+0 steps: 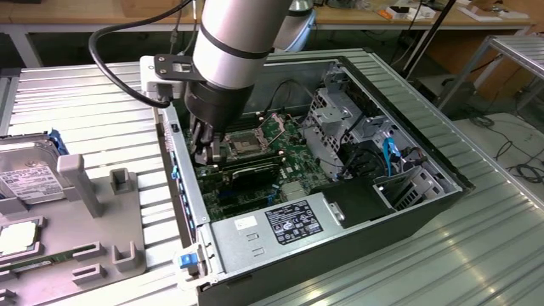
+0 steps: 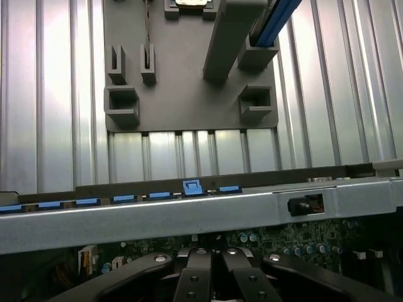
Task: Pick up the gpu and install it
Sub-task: 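Press down on the gpu until it lock into place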
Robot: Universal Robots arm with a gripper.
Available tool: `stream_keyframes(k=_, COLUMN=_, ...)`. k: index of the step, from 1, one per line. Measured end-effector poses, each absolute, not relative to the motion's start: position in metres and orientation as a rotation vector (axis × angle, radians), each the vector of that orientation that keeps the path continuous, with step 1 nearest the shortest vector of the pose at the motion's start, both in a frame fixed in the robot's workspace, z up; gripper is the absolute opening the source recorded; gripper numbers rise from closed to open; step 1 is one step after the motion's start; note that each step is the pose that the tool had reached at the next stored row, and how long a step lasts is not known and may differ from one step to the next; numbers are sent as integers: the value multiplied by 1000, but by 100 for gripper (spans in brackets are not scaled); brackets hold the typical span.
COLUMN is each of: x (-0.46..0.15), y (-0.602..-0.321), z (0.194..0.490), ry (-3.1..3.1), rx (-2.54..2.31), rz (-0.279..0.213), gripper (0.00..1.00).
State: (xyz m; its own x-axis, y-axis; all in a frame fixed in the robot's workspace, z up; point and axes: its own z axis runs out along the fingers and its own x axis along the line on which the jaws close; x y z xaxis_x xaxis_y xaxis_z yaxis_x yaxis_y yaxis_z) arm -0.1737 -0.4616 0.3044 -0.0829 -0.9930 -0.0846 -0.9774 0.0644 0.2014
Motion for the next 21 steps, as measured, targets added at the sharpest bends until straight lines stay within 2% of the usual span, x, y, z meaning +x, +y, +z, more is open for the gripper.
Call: stream_keyframes(k=21, x=-174, y=-463, z=307, ry=-2226, rx=2065, rz=-325, gripper=11)
